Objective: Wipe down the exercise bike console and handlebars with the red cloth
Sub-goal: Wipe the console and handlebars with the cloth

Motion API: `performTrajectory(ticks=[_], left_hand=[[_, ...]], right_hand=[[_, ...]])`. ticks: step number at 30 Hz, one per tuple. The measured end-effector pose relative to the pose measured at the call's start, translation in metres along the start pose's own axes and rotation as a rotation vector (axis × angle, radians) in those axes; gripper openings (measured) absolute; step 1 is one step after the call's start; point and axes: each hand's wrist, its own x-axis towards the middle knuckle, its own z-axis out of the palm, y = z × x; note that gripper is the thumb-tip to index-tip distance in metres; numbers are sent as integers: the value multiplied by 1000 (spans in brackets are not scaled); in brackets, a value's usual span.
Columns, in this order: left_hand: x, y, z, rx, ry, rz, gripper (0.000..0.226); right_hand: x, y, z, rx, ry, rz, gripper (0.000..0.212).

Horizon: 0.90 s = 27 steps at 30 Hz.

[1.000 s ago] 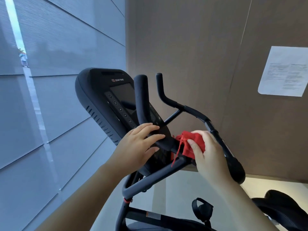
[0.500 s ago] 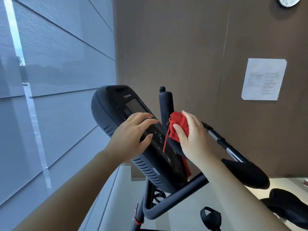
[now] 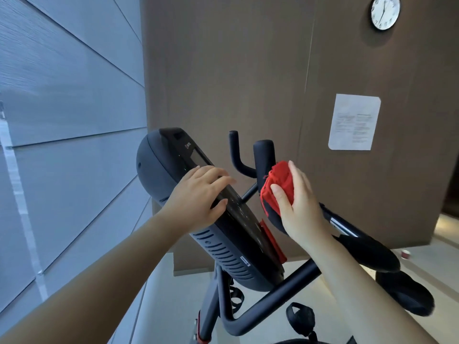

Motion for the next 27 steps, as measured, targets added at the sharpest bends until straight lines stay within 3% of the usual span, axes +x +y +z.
performTrajectory(ticks=[2,6,15,19,27], left_hand=[[-2,-2,7,54,-22,10,38],[-8,-7,24,171,-57,46,39],[-6,-10,42,189,98,71,35],[-7,-10,41,199,102,74,36],[-6,-9,42,218,114,77,34]], right_hand=[[-11,-3,13,-16,-28,7,70],[-23,4,11,-94,-17,-34,68],[-9,9,11,-95,-53,-83,63],[-9,7,18,-35,22,-60,60],[-23,10,18,-170,120,-159,47]])
